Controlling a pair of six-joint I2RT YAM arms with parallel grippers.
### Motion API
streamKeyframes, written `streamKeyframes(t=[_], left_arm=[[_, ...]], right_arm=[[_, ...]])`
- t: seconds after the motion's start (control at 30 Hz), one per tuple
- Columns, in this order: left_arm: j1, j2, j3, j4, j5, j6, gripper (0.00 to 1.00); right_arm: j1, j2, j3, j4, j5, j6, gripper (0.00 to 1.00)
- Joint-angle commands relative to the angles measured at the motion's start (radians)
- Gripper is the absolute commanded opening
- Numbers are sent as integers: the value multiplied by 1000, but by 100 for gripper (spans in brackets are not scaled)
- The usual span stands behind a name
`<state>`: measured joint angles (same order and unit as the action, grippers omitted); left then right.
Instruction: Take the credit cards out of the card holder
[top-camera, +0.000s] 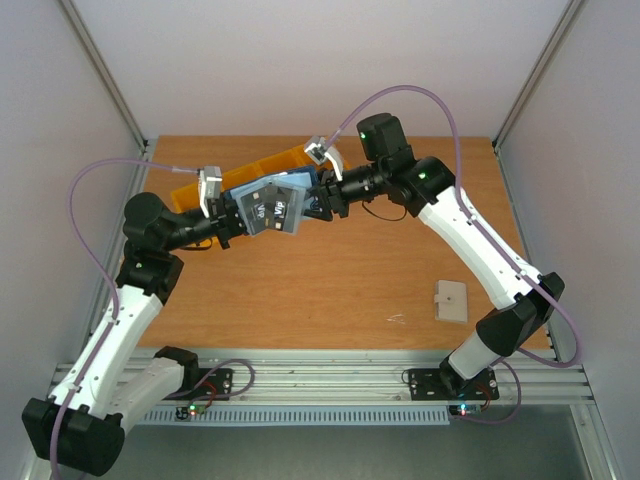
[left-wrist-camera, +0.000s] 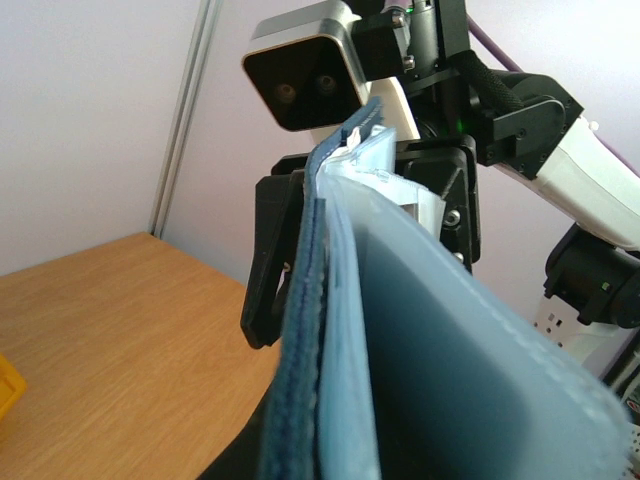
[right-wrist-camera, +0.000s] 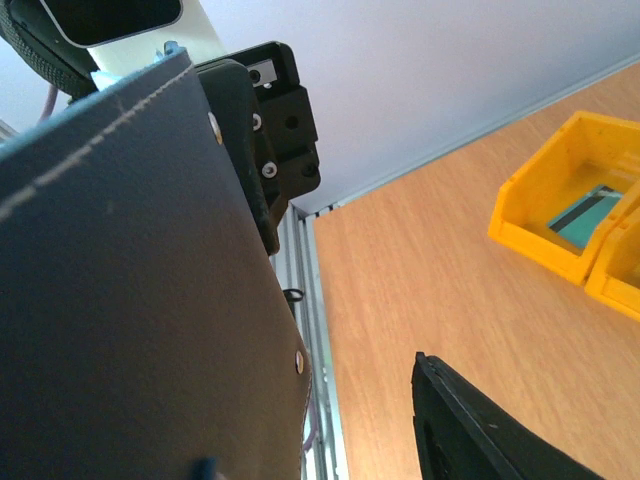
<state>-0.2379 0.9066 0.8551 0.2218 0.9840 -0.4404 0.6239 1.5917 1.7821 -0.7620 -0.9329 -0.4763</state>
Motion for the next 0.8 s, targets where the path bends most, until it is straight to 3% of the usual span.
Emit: streamKeyframes(t=[0.0, 0.23, 0.3, 0.4, 0.47, 0.7, 0.77], left_arm=[[-4, -33, -6, 13, -38, 6, 0], [-4, -46, -16, 20, -53, -10, 0], [-4, -47, -18, 24, -51, -12, 0], [-5, -47, -19, 27, -34, -8, 0], [-4, -47, -19, 33, -16, -5, 0], [-4, -47, -19, 33, -19, -5, 0], [-4, -50, -20, 29, -19, -5, 0]], right_arm=[[-11, -6, 66, -113, 54, -79, 53], [-110, -49, 100, -312, 29, -188, 60], [-125, -48, 120, -373, -24, -227, 68], [-132, -24, 165, -430, -103, -245, 92], [-132, -9, 169, -387, -157, -203, 98], [-60, 10, 135, -143, -206, -81, 97], [-51, 13, 130, -112, -209, -62, 89]])
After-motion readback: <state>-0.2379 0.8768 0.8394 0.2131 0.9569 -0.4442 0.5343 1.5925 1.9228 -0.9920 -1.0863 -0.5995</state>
